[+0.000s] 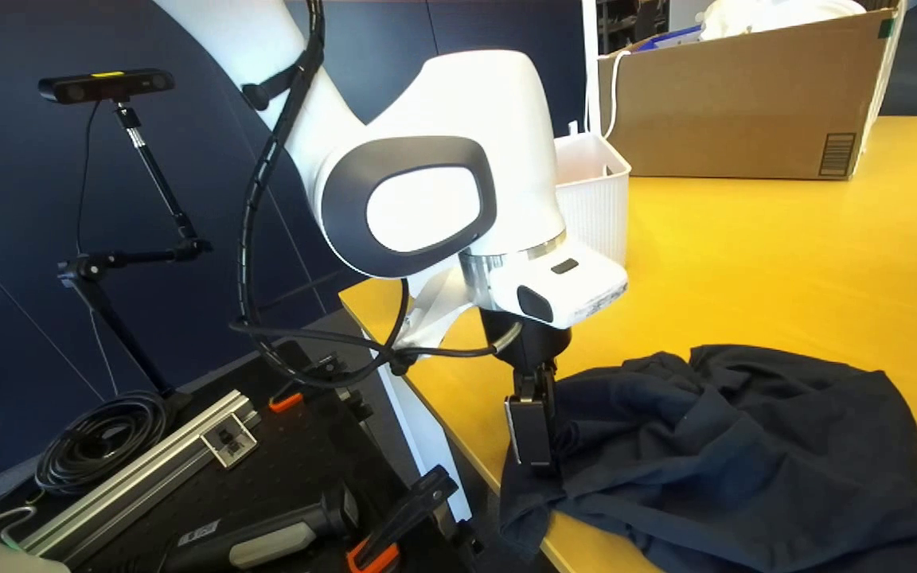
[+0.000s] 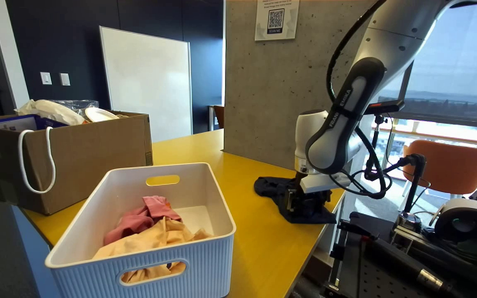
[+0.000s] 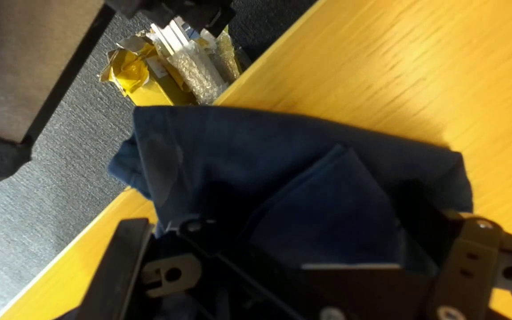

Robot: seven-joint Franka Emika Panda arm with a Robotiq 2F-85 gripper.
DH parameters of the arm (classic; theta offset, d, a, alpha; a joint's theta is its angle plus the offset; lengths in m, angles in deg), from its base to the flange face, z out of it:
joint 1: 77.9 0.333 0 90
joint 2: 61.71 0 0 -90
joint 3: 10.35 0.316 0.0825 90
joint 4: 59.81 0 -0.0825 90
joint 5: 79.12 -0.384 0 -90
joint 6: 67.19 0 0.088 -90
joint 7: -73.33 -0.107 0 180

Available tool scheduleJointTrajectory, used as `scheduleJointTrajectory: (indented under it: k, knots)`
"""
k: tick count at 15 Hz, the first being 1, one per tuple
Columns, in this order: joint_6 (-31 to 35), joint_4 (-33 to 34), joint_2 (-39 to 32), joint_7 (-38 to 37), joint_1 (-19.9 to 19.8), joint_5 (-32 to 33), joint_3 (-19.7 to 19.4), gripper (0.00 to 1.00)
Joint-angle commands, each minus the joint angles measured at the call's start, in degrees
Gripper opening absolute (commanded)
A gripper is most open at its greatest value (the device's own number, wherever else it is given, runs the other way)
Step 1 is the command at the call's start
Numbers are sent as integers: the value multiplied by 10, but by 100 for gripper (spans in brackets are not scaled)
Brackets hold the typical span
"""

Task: Fold the shirt on the table

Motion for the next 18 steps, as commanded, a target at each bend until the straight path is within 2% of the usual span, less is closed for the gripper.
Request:
scheduleJointTrajectory:
  k: [1,2,3,4,8,12,13,15,18]
  knots:
    - [14,39,-52,28,-4,-42,17,100]
    - [15,44,-60,31,-2,-46,16,75]
    - [15,47,-63,35,-1,-50,17,74]
    - [15,49,-64,38,1,-53,15,68]
    - [7,35,-31,45,16,-55,11,36]
    - [-8,11,34,34,51,-39,-8,5]
    - [-11,9,53,35,53,-38,-9,1]
    - [-16,0,89,33,61,-32,-14,5]
    - [-22,-7,134,25,64,-18,-19,5]
